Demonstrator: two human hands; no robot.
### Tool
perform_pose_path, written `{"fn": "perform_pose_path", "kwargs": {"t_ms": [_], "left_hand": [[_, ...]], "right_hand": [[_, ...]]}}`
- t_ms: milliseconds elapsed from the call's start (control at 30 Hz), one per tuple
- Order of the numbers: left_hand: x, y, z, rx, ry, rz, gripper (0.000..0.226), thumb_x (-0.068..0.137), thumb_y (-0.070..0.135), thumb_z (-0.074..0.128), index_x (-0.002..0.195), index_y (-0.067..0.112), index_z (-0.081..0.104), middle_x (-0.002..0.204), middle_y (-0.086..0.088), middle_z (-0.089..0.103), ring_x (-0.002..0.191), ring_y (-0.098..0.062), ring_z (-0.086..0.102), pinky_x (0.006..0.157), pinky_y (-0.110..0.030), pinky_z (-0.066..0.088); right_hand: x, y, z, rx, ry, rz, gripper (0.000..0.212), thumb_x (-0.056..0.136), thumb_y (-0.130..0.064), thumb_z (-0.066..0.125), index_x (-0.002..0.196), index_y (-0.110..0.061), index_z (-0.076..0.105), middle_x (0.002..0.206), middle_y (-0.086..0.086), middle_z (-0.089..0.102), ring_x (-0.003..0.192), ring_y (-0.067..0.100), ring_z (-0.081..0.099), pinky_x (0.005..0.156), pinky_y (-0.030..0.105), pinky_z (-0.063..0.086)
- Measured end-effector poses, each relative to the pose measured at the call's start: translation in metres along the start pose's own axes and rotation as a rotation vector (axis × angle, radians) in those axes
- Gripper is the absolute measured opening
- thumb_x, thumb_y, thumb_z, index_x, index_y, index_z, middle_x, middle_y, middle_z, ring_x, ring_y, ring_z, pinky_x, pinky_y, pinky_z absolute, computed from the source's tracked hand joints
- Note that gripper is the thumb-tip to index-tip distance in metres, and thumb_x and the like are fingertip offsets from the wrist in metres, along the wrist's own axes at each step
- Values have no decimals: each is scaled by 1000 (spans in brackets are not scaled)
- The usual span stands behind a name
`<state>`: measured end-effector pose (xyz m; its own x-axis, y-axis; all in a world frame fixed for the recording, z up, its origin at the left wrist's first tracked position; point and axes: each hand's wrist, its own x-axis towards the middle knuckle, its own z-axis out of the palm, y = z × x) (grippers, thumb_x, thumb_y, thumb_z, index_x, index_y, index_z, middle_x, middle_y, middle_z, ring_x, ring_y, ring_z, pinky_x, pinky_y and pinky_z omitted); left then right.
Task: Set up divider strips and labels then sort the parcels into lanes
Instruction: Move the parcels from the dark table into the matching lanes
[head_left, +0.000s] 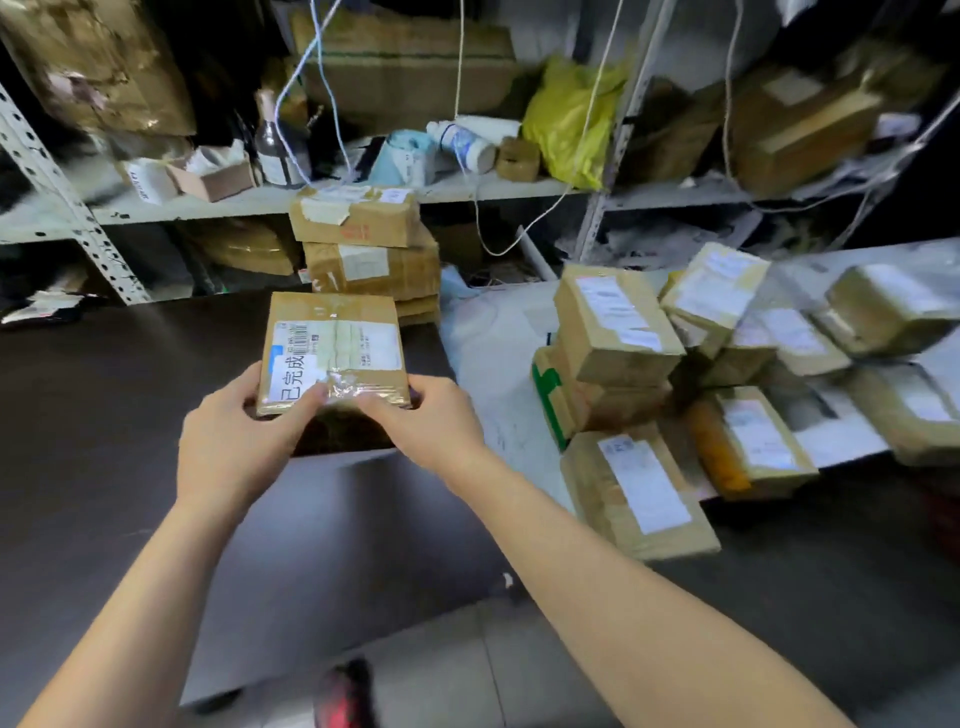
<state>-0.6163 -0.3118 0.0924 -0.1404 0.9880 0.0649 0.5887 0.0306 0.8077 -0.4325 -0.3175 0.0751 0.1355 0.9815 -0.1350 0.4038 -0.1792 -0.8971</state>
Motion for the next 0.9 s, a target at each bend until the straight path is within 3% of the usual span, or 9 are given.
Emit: {"fn": "perform_pose_path", "kwargs": {"t_ms": [67,167,300,400,567,767,900], "left_hand": [[-37,36,11,-20,10,51,10,86,54,72,93,55,65,87,21,72,86,1,64,71,-28,47],[-79,89,31,-43,18,121,12,85,55,72,92,59,64,87,23,71,89,-2,65,79,-34,48],[-114,157,69,-46,21,225,29,83,61,70,109,49,70,88,24,70,90,-8,65,81,-36,50],[-133,207,106,-64,-14,292,23,81,64,69,98,48,69,81,26,69,86,-2,65,78,-34,48],[-161,273,200,-121,-118,392,37,82,66,69,111,42,71,89,21,73,89,-3,68,82,-35,55],[-194,325,338,-182,-260,407,41,82,66,67,116,43,71,85,27,67,89,3,63,71,-18,45],[-207,347,430,-195,-379,316,41,81,67,67,116,44,71,95,22,75,93,1,67,78,-25,51]], "right_hand": [[-33,1,-44,-13,25,-36,43,83,-60,71,118,-35,75,105,-15,77,97,7,68,79,27,56],[-73,1,-112,-50,82,-85,40,85,-62,69,113,-35,77,94,-15,75,88,5,64,64,19,45],[-113,11,-198,-24,210,-107,35,84,-63,69,100,-34,79,87,-14,74,86,7,66,73,28,56],[-131,26,-256,-11,348,-106,42,79,-68,67,88,-29,78,76,-11,74,78,9,69,73,40,61],[-152,73,-357,-63,516,-35,43,83,-67,66,92,-26,79,79,-15,74,78,0,66,68,26,56],[-150,162,-470,-119,614,110,41,79,-71,69,89,-32,79,80,-20,75,83,1,68,77,35,60],[-140,218,-535,-137,635,231,37,77,-68,73,87,-33,80,78,-25,74,83,0,68,74,31,59]]}}
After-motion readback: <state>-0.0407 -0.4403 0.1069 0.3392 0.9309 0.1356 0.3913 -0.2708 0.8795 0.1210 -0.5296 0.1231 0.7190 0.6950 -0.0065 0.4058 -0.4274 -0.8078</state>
